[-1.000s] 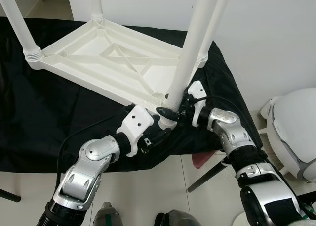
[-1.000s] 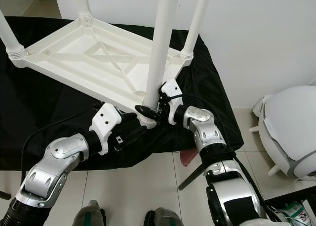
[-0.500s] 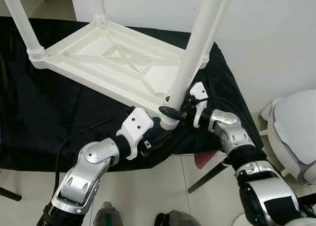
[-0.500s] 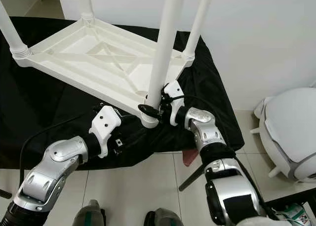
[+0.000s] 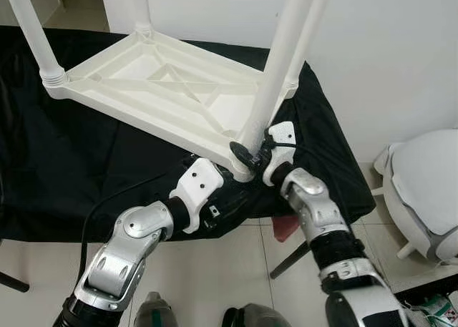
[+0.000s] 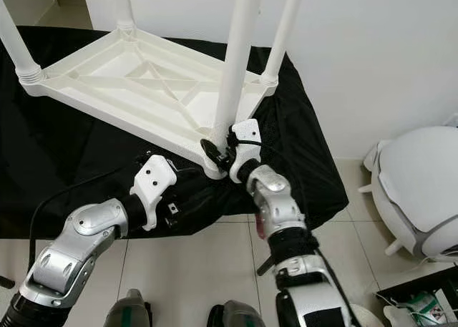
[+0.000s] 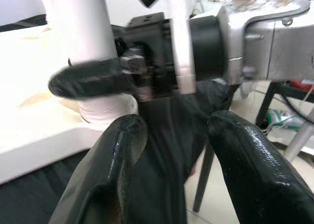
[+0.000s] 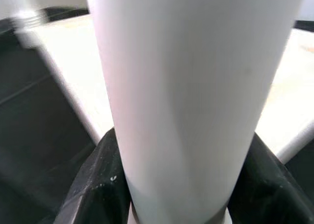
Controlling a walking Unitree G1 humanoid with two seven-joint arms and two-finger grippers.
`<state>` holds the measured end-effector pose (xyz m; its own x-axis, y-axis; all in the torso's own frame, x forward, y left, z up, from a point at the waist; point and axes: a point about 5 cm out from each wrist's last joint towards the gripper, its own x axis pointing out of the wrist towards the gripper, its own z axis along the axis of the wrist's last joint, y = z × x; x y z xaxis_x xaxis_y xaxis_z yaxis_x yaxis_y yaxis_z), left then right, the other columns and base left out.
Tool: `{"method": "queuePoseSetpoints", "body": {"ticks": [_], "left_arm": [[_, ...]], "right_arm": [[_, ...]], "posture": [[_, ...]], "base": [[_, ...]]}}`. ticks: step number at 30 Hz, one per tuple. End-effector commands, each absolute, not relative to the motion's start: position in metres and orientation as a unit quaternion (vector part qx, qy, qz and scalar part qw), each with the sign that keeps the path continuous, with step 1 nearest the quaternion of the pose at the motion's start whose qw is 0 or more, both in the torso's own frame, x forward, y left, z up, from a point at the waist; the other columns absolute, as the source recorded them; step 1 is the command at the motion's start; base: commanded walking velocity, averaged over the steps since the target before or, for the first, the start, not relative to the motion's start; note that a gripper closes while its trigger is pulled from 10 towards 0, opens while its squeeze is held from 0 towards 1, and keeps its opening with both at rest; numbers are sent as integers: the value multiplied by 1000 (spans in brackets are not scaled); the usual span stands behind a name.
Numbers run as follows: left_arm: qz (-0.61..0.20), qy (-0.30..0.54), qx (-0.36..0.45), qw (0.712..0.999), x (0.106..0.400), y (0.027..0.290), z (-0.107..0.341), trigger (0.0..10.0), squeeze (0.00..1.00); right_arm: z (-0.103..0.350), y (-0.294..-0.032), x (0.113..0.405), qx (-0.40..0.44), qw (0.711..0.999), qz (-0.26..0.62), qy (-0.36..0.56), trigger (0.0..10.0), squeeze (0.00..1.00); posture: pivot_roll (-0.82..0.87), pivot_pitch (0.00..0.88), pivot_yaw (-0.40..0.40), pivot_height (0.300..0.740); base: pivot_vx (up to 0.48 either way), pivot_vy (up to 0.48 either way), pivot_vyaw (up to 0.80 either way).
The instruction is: Building children table
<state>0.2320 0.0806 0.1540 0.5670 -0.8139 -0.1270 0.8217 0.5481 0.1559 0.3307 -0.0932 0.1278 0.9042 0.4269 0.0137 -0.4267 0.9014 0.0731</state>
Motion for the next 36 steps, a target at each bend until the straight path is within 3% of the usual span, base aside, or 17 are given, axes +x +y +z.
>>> {"method": "queuePoseSetpoints", "body": {"ticks": [1, 6, 12, 13, 15, 16, 18, 19, 29, 30, 36], "left_arm": [[-464, 21, 101, 880, 231, 79, 153, 10000, 0], [-464, 21, 99, 880, 231, 78, 153, 10000, 0], [-464, 21, 98, 880, 229, 77, 153, 10000, 0], [-464, 21, 98, 880, 229, 77, 152, 10000, 0], [-464, 21, 98, 880, 229, 77, 152, 10000, 0], [-463, 21, 98, 881, 229, 77, 152, 10000, 0], [-463, 21, 98, 881, 229, 77, 152, 10000, 0], [-463, 21, 98, 881, 230, 77, 152, 10000, 0], [-463, 21, 100, 880, 230, 78, 153, 10000, 0], [-462, 21, 100, 881, 230, 78, 153, 10000, 0], [-462, 22, 100, 881, 230, 80, 153, 10000, 0]], "right_arm": [[146, -114, 337, 49, 988, 141, -35, 0, 0], [143, -110, 332, 44, 996, 70, -20, 0, 0], [143, -107, 331, 49, 997, 51, -10, 0, 0], [144, -108, 331, 45, 997, 55, -7, 4510, 0], [145, -108, 331, 43, 998, 54, -5, 4510, 0], [146, -107, 331, 47, 997, 64, -5, 10000, 0], [146, -105, 330, 52, 996, 75, -5, 10000, 0], [147, -104, 330, 60, 994, 92, -7, 10000, 1000], [156, -115, 333, 26, 980, 195, -20, 10000, 1000], [156, -120, 335, 16, 976, 218, -17, 10000, 0], [155, -133, 339, -19, 957, 288, -8, 10000, 0]], "posture": [[47, 0, -101, 740], [52, 0, -112, 740], [54, 0, -113, 740], [55, 0, -116, 740], [56, 0, -117, 740], [56, 0, -116, 740], [56, 0, -116, 740], [56, 0, -117, 740], [56, 0, -114, 740], [55, 0, -113, 740], [52, 1, -104, 740]], "base": [[0, 0, 0], [0, 0, 0], [0, 0, 0], [0, 0, 0], [0, 0, 0], [0, 0, 0], [0, 0, 0], [0, 0, 0], [0, 0, 0], [0, 0, 0], [0, 0, 0]]}}
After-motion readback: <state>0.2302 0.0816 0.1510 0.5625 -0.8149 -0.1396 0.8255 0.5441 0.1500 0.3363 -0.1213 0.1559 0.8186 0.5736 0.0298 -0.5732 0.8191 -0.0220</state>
